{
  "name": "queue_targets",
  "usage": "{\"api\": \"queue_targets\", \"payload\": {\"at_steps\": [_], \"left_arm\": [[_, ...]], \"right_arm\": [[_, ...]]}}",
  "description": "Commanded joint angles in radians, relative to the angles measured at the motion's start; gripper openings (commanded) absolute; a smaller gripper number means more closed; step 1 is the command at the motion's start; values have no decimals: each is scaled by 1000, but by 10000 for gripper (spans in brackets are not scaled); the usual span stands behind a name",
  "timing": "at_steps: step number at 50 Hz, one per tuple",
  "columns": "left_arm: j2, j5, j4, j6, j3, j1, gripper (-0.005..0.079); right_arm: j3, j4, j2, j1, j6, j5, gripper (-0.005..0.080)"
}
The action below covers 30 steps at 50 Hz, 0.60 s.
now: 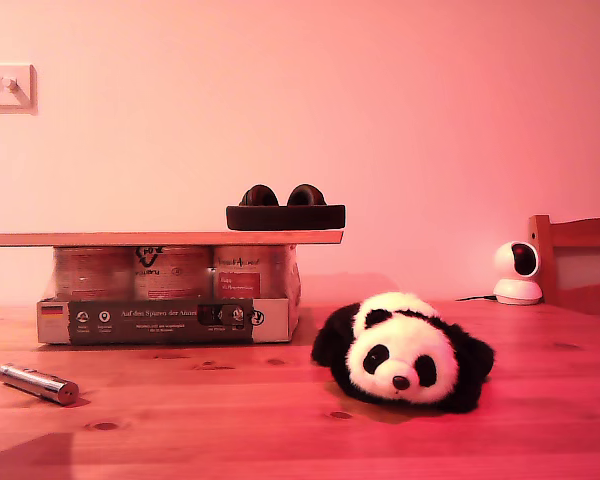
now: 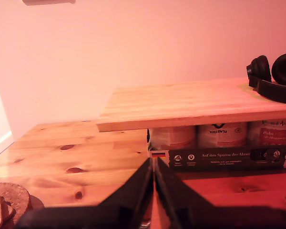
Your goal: Slide the laser pointer to the right
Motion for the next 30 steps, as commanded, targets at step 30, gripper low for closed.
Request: {"api": "queue_targets", "payload": {"at_steps": [30], "left_arm": [[-10,306,110,-254,-8,86,-20]], "right_arm": [[80,66,-6,65,58,-196,-12]]}}
